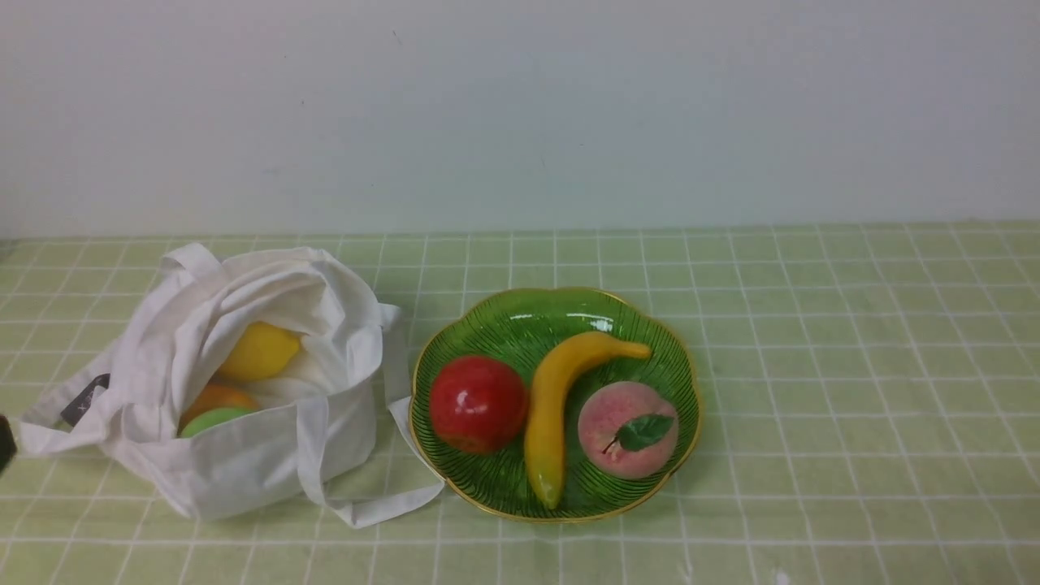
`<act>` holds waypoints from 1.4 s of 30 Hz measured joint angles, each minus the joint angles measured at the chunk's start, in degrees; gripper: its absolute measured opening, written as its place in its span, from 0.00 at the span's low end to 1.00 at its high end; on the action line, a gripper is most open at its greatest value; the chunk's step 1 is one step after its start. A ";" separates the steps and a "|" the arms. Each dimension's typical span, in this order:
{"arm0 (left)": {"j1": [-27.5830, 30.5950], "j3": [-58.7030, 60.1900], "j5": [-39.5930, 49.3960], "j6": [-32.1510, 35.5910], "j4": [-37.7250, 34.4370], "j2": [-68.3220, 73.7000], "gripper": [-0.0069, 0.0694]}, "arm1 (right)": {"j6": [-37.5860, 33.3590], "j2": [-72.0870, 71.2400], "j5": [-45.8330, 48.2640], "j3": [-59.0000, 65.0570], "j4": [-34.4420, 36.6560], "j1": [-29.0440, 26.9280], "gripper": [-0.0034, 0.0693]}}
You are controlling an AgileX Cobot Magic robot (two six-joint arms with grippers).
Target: Take the fruit out of the bag on the green coffee tablecloth and place them on the plate.
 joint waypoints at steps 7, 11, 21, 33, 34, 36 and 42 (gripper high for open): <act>5.23 20.56 -3.97 0.00 0.51 -10.28 0.26 | 0.00 0.00 0.00 0.00 0.00 0.00 0.03; 6.97 25.66 -4.02 -0.23 0.39 -11.93 0.26 | 0.00 0.00 0.00 0.00 0.00 0.00 0.03; 9.11 26.15 -6.54 -2.40 -0.98 -12.01 0.26 | 0.00 0.00 0.00 0.00 0.00 0.00 0.03; 5.04 26.15 -6.60 -1.91 -0.92 -12.01 0.26 | 0.00 0.00 0.00 0.00 0.00 0.00 0.03; 5.04 26.15 -6.60 -1.91 -0.92 -12.01 0.26 | 0.00 0.00 0.00 0.00 0.00 0.00 0.03; 5.04 26.15 -6.60 -1.91 -0.92 -12.01 0.26 | 0.00 0.00 0.00 0.00 0.00 0.00 0.03; 5.04 26.15 -6.60 -1.91 -0.92 -12.01 0.26 | 0.00 0.00 0.00 0.00 0.00 0.00 0.03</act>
